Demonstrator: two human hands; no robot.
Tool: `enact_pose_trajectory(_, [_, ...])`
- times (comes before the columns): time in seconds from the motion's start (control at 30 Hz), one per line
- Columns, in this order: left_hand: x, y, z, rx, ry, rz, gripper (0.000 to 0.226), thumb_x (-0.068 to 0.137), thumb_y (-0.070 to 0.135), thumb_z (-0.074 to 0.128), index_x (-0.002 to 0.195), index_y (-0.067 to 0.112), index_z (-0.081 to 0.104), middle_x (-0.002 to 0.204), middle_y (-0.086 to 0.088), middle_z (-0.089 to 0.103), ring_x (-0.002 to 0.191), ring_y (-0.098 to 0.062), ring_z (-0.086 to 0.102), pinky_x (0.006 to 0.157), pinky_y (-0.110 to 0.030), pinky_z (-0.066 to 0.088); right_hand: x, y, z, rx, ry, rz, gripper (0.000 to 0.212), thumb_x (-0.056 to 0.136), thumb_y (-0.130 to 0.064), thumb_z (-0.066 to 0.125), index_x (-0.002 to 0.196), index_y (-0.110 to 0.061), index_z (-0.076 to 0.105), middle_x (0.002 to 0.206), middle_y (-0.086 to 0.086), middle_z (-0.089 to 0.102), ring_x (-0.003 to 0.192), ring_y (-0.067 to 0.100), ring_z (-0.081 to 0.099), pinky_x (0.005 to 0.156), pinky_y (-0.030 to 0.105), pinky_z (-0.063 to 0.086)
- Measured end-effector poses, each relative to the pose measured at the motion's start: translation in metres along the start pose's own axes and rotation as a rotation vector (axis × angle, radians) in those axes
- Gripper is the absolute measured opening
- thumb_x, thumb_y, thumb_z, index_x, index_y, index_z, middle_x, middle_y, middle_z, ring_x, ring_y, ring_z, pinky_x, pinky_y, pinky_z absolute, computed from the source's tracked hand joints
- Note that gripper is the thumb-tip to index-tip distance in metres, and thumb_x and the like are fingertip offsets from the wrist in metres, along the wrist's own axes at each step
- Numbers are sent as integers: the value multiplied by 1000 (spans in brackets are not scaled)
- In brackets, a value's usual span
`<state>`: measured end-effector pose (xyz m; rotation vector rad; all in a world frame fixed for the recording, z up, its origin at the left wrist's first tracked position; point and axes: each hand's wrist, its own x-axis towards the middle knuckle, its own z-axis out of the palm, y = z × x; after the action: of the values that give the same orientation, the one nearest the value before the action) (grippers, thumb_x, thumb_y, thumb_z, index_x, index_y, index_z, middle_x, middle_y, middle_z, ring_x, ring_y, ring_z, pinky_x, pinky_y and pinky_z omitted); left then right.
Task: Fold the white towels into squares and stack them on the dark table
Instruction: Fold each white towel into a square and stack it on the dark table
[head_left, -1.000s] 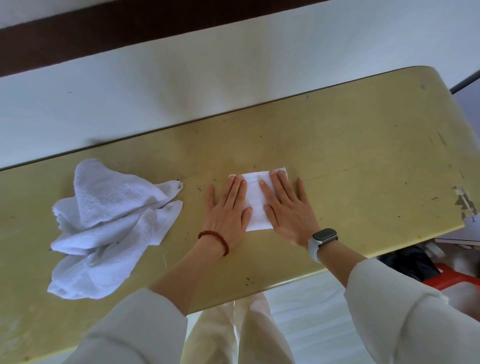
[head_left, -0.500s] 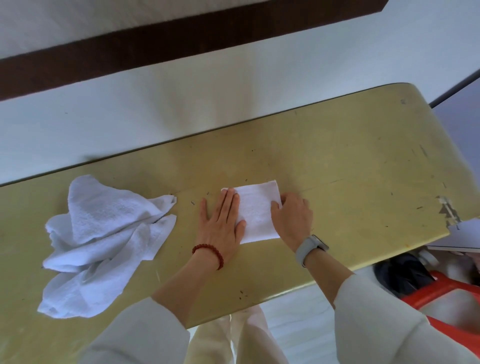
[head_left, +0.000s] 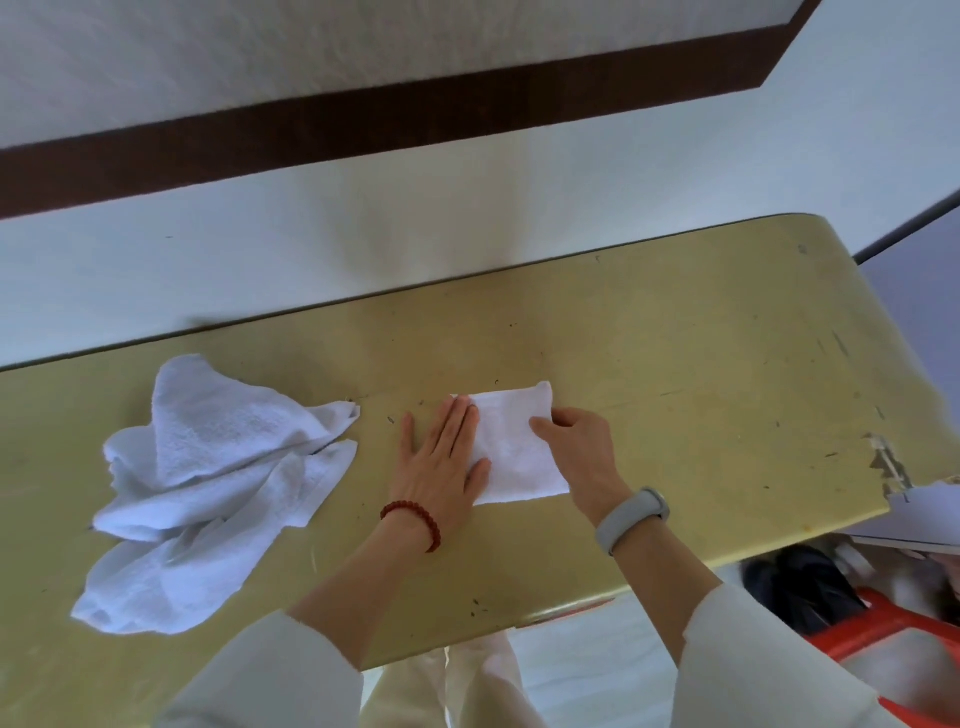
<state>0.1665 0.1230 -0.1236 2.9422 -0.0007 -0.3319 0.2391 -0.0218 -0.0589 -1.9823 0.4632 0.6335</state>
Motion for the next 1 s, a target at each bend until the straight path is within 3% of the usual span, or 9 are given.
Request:
enact_pose_trajectory(0.1, [-9, -3, -15, -314, 145, -109, 50, 87, 26, 40, 133, 7, 44, 142, -1, 40, 131, -22, 41, 104, -47, 38, -11, -18, -2, -85, -75, -150, 16, 86, -12, 58, 98, -6, 66, 84, 1, 64, 80, 20, 57, 71, 30, 45])
enact_pose_trajectory(0.17, [-19, -14, -30, -717, 147, -358, 49, 90, 15, 47, 138, 16, 37, 140, 10, 33, 130, -16, 39, 105, -38, 37, -23, -34, 4, -179, -122, -287, 16, 87, -13, 56, 101, -11, 64, 85, -5, 61, 79, 12, 55, 65, 21, 41])
enact_pose_trajectory(0.27, [-40, -43, -55, -1231, 122, -650, 62, 86, 6, 60, 140, 16, 32, 136, 2, 43, 125, -18, 45, 98, -33, 41, -50, -62, 24, -322, -252, -459, 15, 88, -12, 54, 101, -12, 62, 87, -7, 59, 76, 12, 54, 57, 16, 39])
enact_pose_trajectory(0.37, [-74, -71, -81, -1582, -2, -716, 73, 84, 1, 61, 144, 16, 23, 142, 0, 39, 127, -18, 42, 96, -34, 42, -84, -86, 46, -355, -443, -609, 13, 87, -13, 56, 97, -14, 63, 84, -8, 59, 71, 9, 54, 57, 13, 38])
enact_pose_trajectory(0.43, [-107, -87, -93, -1670, -39, -690, 55, 88, 1, 56, 136, 17, 33, 140, 0, 37, 122, -17, 43, 96, -34, 43, -108, -97, 59, -331, -545, -664, 10, 85, -12, 58, 85, -22, 60, 76, -12, 58, 66, 0, 51, 58, 8, 37])
enact_pose_trajectory(0.6, [-215, -118, -110, -1908, 281, -722, 17, 88, -1, 53, 95, 12, 63, 92, -1, 64, 93, -16, 55, 88, -35, 44, -171, -93, 101, -279, -663, -675, 14, 86, -8, 59, 85, -22, 61, 77, -11, 59, 72, -1, 53, 66, 11, 40])
enact_pose_trajectory(0.8, [-408, -121, -96, -1724, 607, -955, 12, 77, 18, 69, 82, 10, 63, 86, -7, 57, 84, -20, 50, 83, -31, 43, -307, -33, 182, -381, -737, -815, 7, 87, -4, 56, 84, -10, 57, 70, -4, 56, 66, 7, 49, 56, 10, 36])
enact_pose_trajectory(0.87, [-493, -113, -88, -1476, 796, -1039, 24, 70, 29, 70, 78, 9, 59, 76, -5, 53, 73, -18, 46, 72, -27, 40, -371, 4, 214, -445, -810, -861, 8, 85, -3, 57, 83, -10, 60, 75, 4, 59, 69, 16, 50, 63, 26, 37])
enact_pose_trajectory(1.0, [-678, -82, -62, -889, 1001, -1304, 12, 93, 21, 51, 86, 13, 44, 72, 1, 52, 69, -21, 46, 55, -28, 31, -519, 96, 283, -576, -968, -1056, 10, 83, -7, 54, 82, -15, 60, 75, 1, 59, 73, 20, 52, 64, 29, 36])
